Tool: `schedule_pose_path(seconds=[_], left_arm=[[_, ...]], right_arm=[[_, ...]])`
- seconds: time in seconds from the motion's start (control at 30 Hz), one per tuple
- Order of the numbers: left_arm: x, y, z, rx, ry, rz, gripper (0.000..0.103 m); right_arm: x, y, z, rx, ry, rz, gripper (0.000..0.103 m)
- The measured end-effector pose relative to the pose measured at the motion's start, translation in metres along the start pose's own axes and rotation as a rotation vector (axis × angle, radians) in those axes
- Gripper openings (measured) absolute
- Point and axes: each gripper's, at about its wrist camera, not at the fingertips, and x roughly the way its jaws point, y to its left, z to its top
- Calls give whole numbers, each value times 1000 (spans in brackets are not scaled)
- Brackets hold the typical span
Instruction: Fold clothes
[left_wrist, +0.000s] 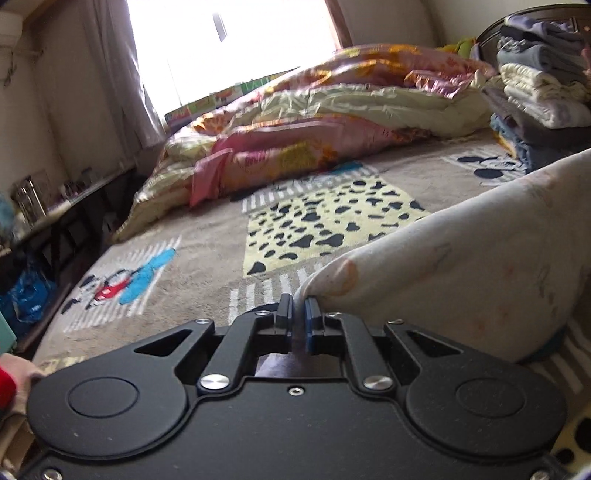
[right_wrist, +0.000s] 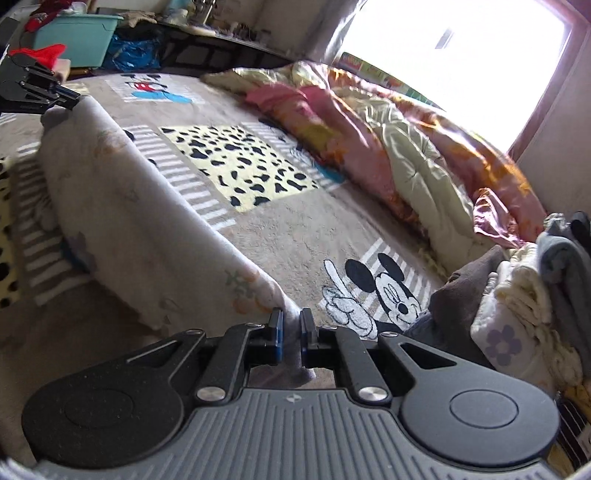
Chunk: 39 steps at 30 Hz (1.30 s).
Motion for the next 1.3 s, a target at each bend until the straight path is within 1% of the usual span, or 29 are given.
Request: schedule_pose_path(seconds=[0.17, 0.33, 0.47, 0.6, 0.7, 0.83, 0.93, 1.0, 1.03, 1.07, 1.1, 1.17, 1.23, 1.27, 1.3], left_arm=[[35, 6, 1, -12, 65, -4, 5], [57, 6, 1, 5, 100, 0, 4], [70, 11, 0, -15, 108, 3, 2], [80, 12, -1, -35, 113, 8, 2], [85, 10, -4, -40, 126, 8, 1], [90, 2, -10, 13, 150, 24, 1], [90, 1, -11, 25, 135, 39, 2], [85, 2, -10, 25, 114, 52, 4], [78, 6, -7, 2, 91, 67, 4], [70, 11, -4, -21, 68, 82, 5], [63, 15, -2, -43, 45, 96, 5], [47, 24, 1, -81, 4, 106, 5], [31, 31, 1, -121, -35, 105, 5], [25, 34, 0, -138, -44, 89, 5], [19, 36, -1, -156, -51, 71, 5]], right_arm=[[42, -16, 13, 29, 48, 30, 9], [74, -22, 24, 43, 89, 53, 9], [94, -25, 30, 57, 106, 59, 8], [111, -30, 31, 87, 127, 63, 7], [120, -33, 26, 118, 159, 68, 7], [125, -30, 15, 148, 204, 88, 7], [124, -29, 11, 174, 200, 59, 9], [122, -28, 9, 196, 191, 36, 14], [115, -29, 11, 220, 170, 14, 15], [107, -29, 13, 240, 143, -5, 17], [96, -27, 15, 255, 105, -15, 20], [76, -21, 19, 283, 31, -30, 22], [64, -5, 20, 297, -18, 4, 26], [59, 4, 20, 302, -36, 26, 31], [59, 14, 19, 307, -42, 48, 35]])
